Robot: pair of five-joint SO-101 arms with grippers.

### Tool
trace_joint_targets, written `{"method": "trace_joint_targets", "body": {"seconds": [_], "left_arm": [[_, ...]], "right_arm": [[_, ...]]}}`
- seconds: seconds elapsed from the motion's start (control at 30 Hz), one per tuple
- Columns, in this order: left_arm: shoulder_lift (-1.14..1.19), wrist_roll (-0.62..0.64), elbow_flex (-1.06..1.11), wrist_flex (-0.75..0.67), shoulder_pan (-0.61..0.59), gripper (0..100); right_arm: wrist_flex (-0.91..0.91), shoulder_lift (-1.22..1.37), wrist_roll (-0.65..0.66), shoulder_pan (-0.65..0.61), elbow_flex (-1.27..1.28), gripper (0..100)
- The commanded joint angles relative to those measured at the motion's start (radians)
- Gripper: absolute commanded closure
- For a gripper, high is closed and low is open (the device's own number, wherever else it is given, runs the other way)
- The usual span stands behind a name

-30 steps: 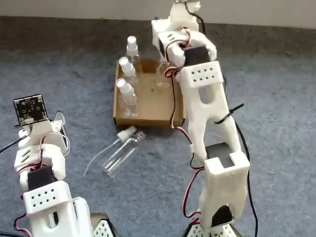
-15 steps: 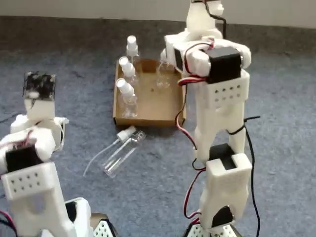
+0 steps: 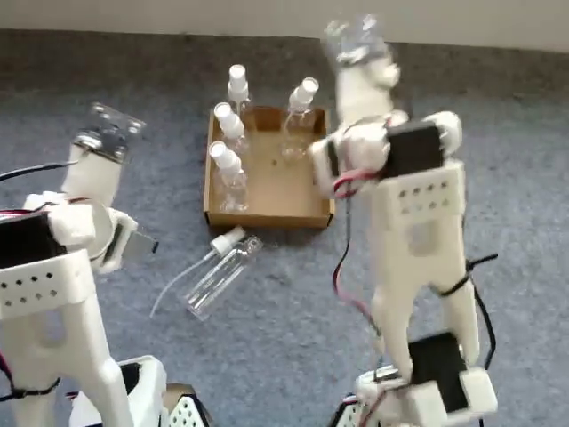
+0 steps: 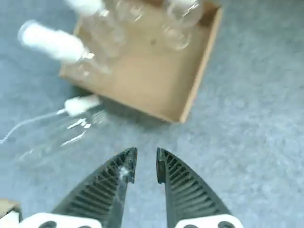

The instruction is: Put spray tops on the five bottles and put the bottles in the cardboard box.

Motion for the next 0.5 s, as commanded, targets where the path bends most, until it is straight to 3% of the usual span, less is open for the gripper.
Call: {"method": "trace_joint_targets", "body": {"seconds": [0.0,0.1,0.2,0.37,0.47], "left_arm": [[0.050,0.026,-0.061,-0.153,-0.191,70],[0.166,0.000,-0.131,-0.196,-0.306,70],[0.294,-0.035,-0.222,-0.199,-0.387,70],[0.427,-0.072,-0.314,-0.203,-0.483,70],[0.446,-0.080,-0.314,-0.250,-0.519,70]], "right_arm": [[-0.163,-0.170,-0.129,-0.206,0.297,96.1],[-0.325,-0.180,-0.226,-0.338,0.489,95.7],[-0.450,-0.162,-0.400,-0.430,0.633,88.5],[-0.610,-0.125,-0.605,-0.504,0.659,72.4],[-0.645,-0.094,-0.697,-0.556,0.656,70.6]]}}
